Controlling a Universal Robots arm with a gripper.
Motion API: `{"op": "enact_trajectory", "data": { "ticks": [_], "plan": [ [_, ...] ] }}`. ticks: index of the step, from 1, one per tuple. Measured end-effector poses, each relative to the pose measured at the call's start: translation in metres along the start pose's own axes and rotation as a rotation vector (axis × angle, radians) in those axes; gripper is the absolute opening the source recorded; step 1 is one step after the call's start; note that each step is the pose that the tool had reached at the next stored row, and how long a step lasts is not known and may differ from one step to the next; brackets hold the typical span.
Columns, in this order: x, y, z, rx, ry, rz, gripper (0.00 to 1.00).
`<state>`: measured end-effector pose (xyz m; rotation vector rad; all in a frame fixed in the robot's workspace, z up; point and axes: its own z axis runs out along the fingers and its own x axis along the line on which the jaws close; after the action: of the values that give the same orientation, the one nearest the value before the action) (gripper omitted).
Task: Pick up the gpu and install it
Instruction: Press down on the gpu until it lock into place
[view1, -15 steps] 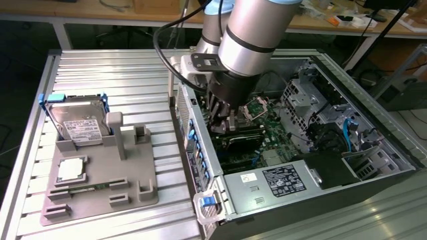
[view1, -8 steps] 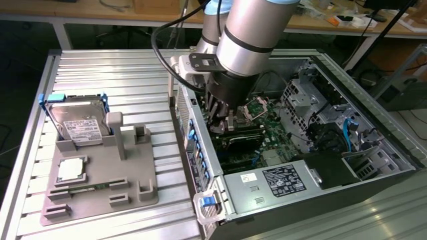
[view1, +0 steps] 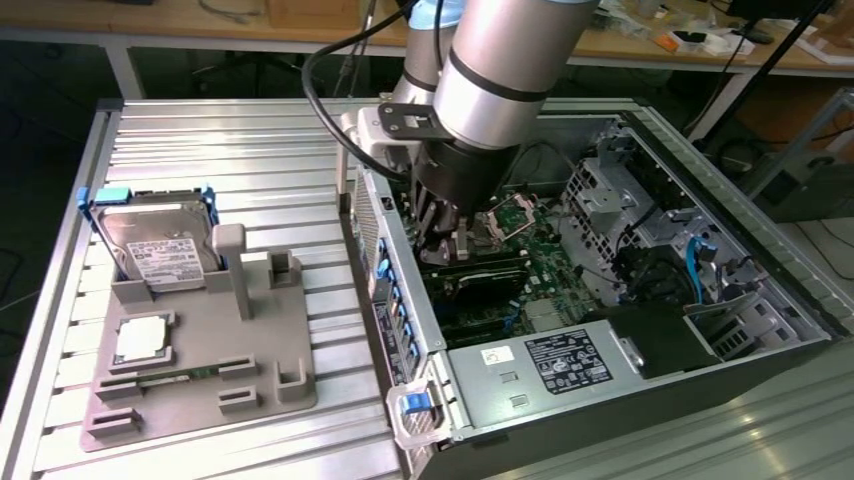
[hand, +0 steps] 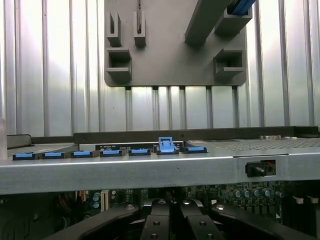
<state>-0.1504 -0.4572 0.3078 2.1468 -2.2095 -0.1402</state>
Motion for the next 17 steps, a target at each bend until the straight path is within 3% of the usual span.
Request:
{"op": "enact_trajectory", "data": {
  "ticks": [14,17],
  "plan": [
    [0.0000,0.0032,-0.0006,-0.0001,0.0002,0.000,0.11],
    [0.0000,0.0031,0.0012,0.0032,0.0002,0.000,0.11]
  ]
}}
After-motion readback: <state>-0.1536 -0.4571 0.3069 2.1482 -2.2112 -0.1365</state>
